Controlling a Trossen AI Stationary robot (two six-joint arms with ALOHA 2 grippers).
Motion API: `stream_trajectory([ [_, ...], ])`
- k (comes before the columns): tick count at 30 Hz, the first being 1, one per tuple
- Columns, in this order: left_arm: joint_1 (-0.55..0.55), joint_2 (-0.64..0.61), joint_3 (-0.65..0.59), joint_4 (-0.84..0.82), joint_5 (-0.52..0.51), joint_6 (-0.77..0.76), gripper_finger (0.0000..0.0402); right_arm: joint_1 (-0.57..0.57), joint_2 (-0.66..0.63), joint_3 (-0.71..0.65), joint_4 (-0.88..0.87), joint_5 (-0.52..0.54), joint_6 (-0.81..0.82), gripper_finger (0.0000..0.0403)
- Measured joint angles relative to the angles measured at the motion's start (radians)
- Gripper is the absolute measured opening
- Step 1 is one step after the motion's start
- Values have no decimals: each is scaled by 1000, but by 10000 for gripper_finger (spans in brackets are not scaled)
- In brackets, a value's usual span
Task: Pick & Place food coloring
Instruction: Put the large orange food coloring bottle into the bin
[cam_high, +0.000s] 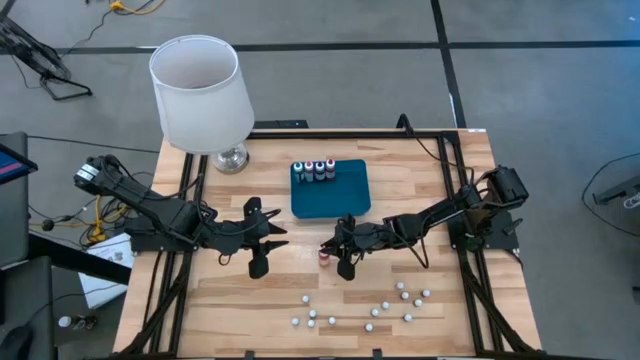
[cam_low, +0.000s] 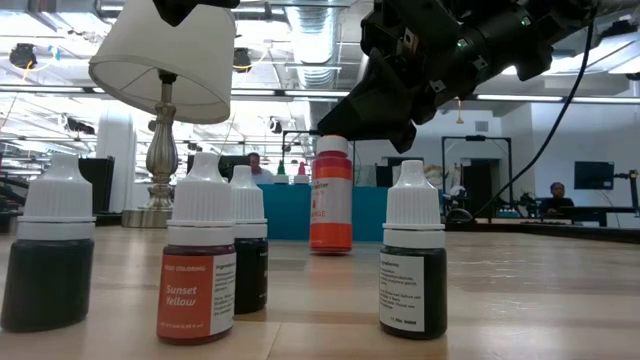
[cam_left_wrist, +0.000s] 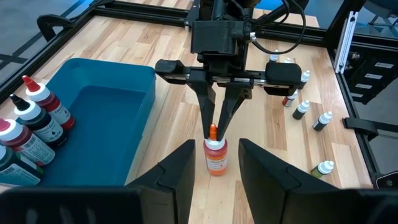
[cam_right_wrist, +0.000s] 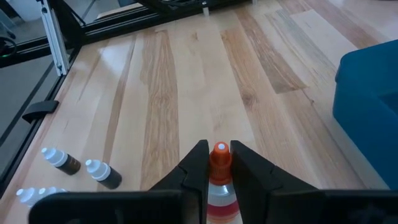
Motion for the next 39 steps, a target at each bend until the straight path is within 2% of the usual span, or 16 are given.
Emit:
stream_trajectory([
  [23, 0, 0, -1, 1, 0, 7, 114, -7, -38, 11, 13, 0, -1, 37],
  [30, 0, -1, -10, 3, 0, 5, 114, -37, -119, 38, -21, 11, -74, 38],
  [39, 0, -1, -10, 1, 0, 8, 114, -149, -295, 58, -246, 90, -158, 38],
])
